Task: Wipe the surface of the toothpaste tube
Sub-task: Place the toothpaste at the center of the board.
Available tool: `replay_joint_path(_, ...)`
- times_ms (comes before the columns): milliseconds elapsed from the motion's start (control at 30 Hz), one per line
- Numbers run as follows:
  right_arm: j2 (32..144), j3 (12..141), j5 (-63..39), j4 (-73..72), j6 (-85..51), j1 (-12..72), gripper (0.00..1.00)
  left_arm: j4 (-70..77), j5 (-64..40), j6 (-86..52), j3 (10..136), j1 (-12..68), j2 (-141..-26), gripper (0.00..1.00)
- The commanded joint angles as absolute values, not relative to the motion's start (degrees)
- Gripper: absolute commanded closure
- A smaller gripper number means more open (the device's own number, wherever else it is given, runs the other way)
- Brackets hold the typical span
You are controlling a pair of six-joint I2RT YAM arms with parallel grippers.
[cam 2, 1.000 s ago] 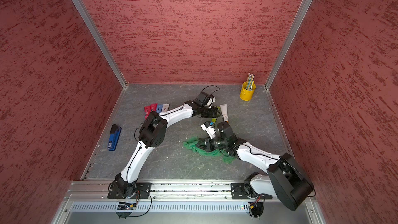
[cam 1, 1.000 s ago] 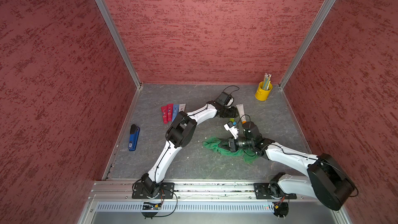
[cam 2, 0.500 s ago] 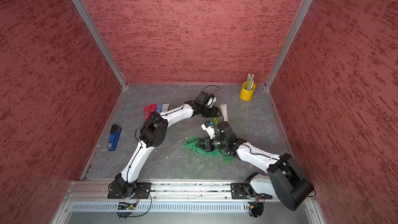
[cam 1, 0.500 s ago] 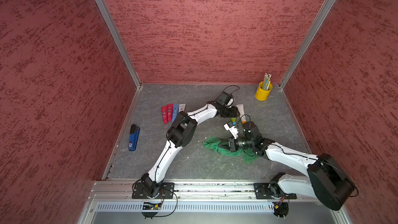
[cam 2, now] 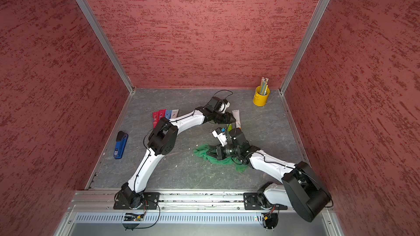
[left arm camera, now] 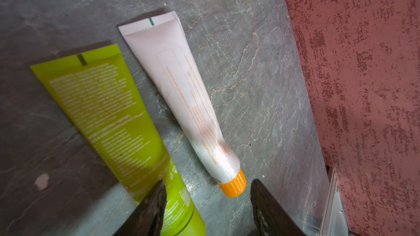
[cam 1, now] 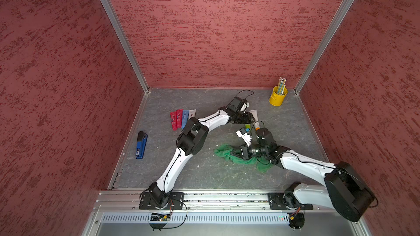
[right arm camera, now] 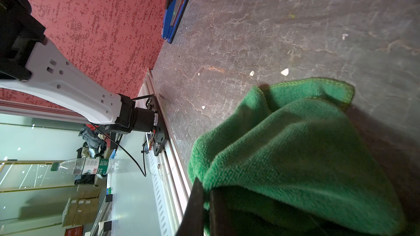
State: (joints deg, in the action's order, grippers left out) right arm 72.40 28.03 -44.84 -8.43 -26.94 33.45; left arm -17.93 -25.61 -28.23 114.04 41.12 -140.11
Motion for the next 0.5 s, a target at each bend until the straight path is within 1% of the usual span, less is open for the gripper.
replay_joint_path(0, 71.91, 28.65, -46.23, -10.73, -26.46, 33.93, 1.00, -17.40, -24.30, -27.70, 112.00, 40.37, -137.43, 0.39)
replay_joint_path(200, 71.64, 28.65, -46.30, -10.66, -26.45, 33.96, 1.00, -19.67, -21.58, -27.71, 112.54, 39.81, -139.21, 0.39)
replay_joint_path(467, 71.77, 28.52, -46.49, -10.81, -26.54, 34.01, 1.00, -20.64, -21.75, -27.35, 116.64, 40.25, -143.11, 0.39)
